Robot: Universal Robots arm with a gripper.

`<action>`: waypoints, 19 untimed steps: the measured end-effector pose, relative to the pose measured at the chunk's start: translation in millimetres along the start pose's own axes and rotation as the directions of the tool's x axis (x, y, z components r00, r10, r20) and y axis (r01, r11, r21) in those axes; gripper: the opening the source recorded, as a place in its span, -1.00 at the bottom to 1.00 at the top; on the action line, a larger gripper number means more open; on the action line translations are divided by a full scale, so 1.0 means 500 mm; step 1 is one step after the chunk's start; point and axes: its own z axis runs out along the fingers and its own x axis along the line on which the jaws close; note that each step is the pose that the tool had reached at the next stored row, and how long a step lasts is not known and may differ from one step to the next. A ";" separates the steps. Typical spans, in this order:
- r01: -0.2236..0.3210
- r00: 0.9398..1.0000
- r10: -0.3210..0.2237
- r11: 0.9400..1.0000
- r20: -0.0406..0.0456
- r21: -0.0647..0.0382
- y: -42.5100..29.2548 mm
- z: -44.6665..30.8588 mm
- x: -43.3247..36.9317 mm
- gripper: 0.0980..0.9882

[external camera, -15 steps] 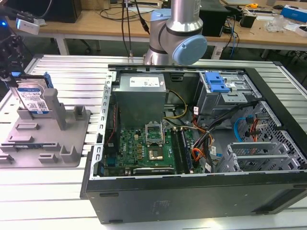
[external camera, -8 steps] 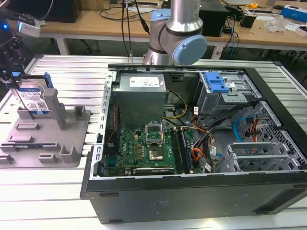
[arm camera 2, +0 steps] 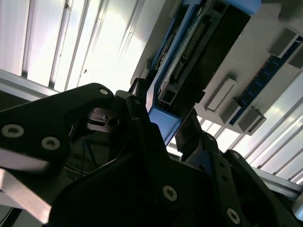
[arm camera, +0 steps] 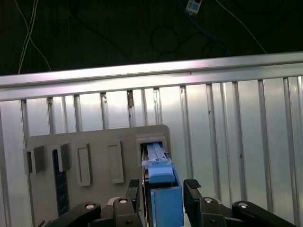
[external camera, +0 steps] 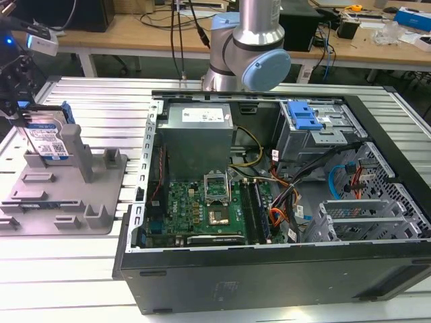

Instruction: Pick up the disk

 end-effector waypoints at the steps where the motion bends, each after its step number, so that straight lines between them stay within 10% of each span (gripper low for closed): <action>1: 0.000 1.000 0.000 1.000 0.000 0.000 0.000 0.001 0.000 -0.10; 19: 0.000 1.000 0.000 1.000 0.000 0.000 0.000 0.005 0.000 -0.30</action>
